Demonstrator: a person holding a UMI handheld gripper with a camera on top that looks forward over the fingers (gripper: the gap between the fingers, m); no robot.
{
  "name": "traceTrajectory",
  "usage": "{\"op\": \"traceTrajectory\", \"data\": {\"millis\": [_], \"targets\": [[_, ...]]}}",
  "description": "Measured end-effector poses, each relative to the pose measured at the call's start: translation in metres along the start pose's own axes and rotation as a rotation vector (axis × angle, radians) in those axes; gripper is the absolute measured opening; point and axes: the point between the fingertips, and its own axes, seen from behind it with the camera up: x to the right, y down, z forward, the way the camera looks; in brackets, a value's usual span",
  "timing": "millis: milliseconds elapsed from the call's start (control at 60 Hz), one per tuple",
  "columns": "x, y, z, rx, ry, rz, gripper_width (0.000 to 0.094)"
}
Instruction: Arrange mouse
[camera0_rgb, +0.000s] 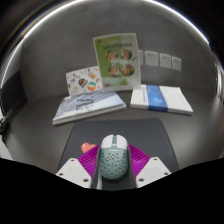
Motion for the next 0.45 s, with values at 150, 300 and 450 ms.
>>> {"op": "traceTrajectory", "data": {"millis": [150,300,450], "targets": [[-0.001,0.008,0.003,-0.011,0.001,-0.061,0.0544],[-0.011,0.011,-0.022,-0.025,-0.087,-0.069,0.0831],[0.008,0.020,-0.081,0.008,-0.165,-0.055,0.0853]]}}
